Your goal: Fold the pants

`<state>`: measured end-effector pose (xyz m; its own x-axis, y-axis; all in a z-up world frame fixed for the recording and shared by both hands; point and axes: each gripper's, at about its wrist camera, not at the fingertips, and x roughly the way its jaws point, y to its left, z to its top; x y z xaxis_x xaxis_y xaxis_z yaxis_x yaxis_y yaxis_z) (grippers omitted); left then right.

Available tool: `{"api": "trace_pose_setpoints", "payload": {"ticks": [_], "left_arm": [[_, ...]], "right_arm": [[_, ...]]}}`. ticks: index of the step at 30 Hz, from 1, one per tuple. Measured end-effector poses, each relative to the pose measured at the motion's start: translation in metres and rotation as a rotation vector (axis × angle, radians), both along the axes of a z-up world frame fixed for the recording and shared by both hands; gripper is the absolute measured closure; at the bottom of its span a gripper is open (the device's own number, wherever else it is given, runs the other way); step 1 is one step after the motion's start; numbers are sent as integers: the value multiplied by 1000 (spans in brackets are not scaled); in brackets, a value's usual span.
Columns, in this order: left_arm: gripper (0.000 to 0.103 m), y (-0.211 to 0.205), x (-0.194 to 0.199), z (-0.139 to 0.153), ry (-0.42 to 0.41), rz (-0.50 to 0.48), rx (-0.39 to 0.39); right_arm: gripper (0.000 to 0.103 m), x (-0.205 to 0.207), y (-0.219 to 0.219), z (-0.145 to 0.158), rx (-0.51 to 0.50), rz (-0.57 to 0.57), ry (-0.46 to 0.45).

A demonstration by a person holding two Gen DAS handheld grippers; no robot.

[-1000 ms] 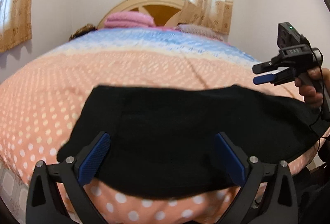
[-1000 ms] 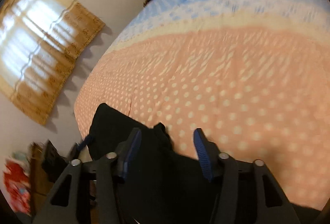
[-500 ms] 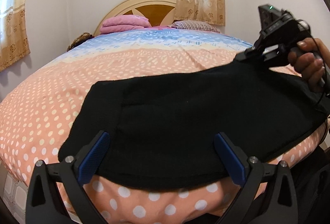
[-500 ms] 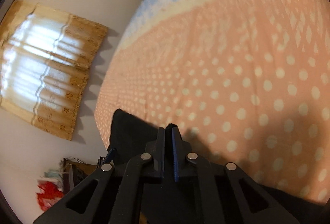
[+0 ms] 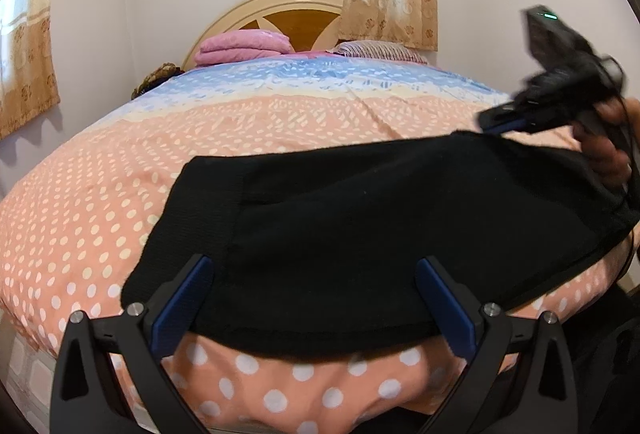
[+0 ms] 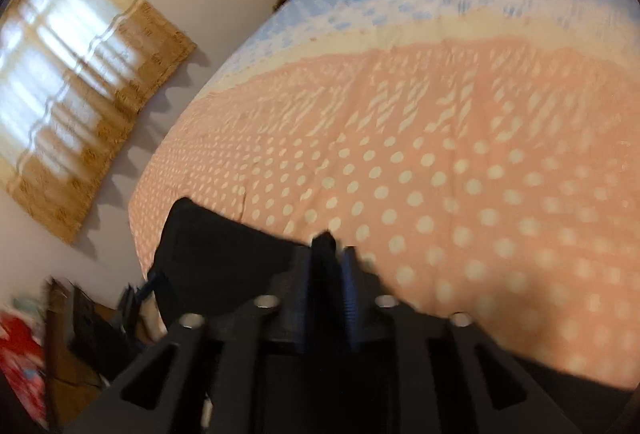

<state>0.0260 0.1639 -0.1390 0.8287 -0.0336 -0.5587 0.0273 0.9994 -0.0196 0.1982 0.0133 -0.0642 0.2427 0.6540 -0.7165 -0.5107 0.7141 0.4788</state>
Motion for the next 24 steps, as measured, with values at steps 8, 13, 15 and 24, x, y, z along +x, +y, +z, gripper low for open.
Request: {"api": "trace_pose_setpoints", "payload": {"ticks": [8, 13, 15, 24], "left_arm": [[0, 3, 1, 1, 11, 47, -14], [0, -7, 7, -2, 62, 61, 71], [0, -7, 7, -1, 79, 68, 77], [0, -6, 12, 3, 170, 116, 75]], "right_arm": [[70, -99, -24, 14, -199, 100, -225], [70, -132, -29, -25, -276, 139, -185], [70, -139, -36, -28, -249, 120, -195], [70, -148, -55, -14, -231, 57, -241]]}}
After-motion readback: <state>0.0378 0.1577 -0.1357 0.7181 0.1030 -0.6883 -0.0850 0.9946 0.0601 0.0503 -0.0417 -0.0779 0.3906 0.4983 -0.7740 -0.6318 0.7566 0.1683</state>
